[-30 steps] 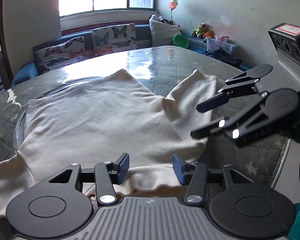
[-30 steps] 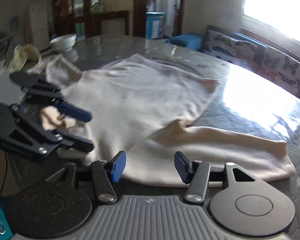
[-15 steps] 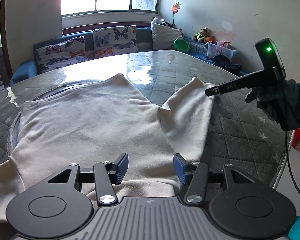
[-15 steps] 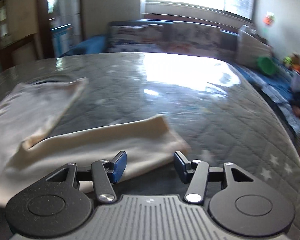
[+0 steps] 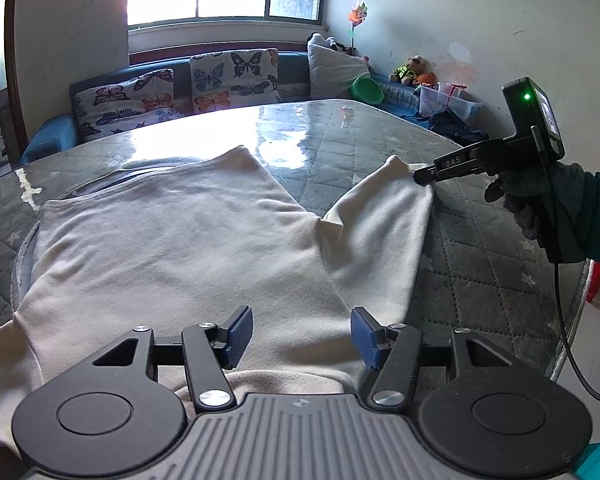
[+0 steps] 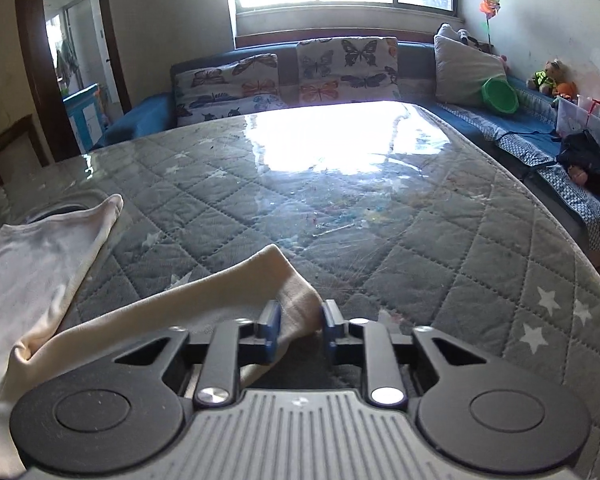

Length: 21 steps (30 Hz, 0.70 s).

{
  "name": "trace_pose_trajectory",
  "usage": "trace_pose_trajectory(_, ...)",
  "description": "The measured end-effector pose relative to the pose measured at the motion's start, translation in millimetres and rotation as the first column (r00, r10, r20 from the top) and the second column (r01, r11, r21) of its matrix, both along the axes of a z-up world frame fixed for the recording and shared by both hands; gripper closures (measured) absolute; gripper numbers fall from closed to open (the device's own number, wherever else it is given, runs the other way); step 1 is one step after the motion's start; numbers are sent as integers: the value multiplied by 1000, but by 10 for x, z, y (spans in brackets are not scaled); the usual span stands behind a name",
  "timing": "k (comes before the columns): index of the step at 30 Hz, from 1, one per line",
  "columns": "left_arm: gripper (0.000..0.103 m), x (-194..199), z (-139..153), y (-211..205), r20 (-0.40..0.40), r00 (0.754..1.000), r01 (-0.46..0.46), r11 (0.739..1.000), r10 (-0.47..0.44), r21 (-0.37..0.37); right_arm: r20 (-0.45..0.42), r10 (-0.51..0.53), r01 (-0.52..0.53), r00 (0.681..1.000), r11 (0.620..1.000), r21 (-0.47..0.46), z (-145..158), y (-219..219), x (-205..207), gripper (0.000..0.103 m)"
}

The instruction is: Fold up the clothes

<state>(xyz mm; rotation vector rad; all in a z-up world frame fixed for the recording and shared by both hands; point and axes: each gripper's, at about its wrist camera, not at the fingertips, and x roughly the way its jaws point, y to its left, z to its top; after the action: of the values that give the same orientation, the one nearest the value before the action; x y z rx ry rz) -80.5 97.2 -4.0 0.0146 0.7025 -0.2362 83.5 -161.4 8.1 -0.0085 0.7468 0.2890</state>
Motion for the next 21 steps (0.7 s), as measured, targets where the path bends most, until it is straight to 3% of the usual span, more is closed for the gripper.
trace_pose_trajectory(8, 42, 42, 16, -18, 7, 1000, 5, 1000, -5, 4, 59, -4, 3, 998, 1000, 13, 159, -148, -211, 94)
trace_pose_trajectory(15, 41, 77, 17, -112, 10, 999, 41, 999, -41, 7, 22, -22, 22, 1000, 1000, 9, 23, -184, -234, 94)
trace_pose_trajectory(21, 34, 186, 79, -256, 49, 993, 109, 994, -109, 3, 80, 9, -13, 997, 998, 54, 286, -201, -337, 94)
